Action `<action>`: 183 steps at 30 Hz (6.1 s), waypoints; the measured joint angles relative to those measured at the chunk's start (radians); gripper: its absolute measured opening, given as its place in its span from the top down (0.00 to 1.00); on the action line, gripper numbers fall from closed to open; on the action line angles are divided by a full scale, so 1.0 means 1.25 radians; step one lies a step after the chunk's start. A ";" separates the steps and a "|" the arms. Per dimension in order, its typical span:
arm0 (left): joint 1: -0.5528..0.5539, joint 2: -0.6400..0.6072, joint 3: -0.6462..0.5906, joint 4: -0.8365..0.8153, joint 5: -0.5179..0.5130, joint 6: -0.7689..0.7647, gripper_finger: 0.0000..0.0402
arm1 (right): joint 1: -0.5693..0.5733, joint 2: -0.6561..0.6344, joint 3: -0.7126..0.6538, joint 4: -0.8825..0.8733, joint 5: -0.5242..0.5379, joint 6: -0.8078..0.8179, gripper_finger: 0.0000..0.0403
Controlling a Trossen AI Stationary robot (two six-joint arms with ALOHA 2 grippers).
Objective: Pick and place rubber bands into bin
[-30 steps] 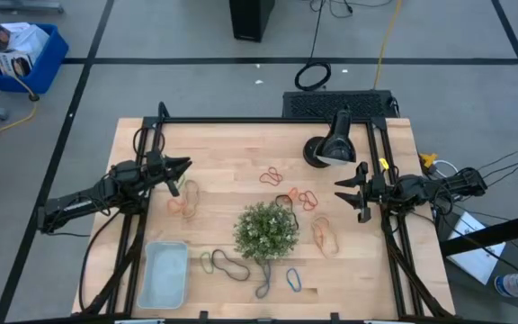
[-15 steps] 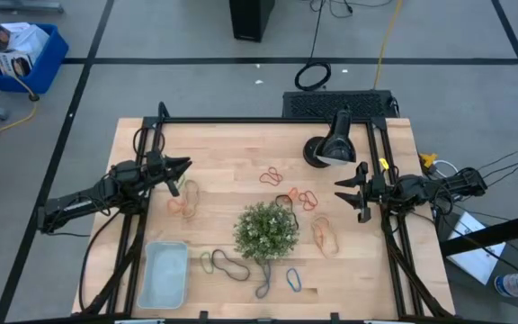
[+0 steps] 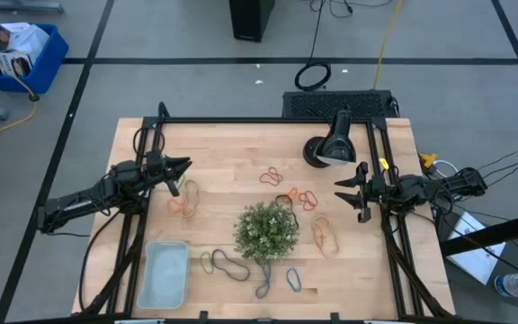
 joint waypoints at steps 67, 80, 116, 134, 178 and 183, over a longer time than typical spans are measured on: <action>0.000 0.002 -0.001 0.006 0.130 -0.184 0.38 | 0.000 0.000 0.000 -0.004 0.001 0.013 0.64; 0.000 0.145 0.012 0.118 0.223 -0.109 0.38 | 0.000 0.000 0.000 -0.003 0.004 -0.135 0.64; 0.000 1.064 0.499 -0.551 0.040 0.292 0.61 | 0.000 0.001 0.000 -0.003 0.004 -0.168 0.64; 0.051 1.185 0.503 -0.538 0.016 0.289 0.61 | 0.000 0.001 0.000 -0.003 0.004 -0.168 0.64; -0.129 1.190 0.957 -1.097 -0.122 0.068 0.99 | 0.000 0.001 0.000 -0.003 0.005 -0.195 0.64; -0.219 1.186 1.097 -1.187 -0.131 -0.031 0.99 | 0.000 0.001 0.000 -0.003 0.005 -0.195 0.64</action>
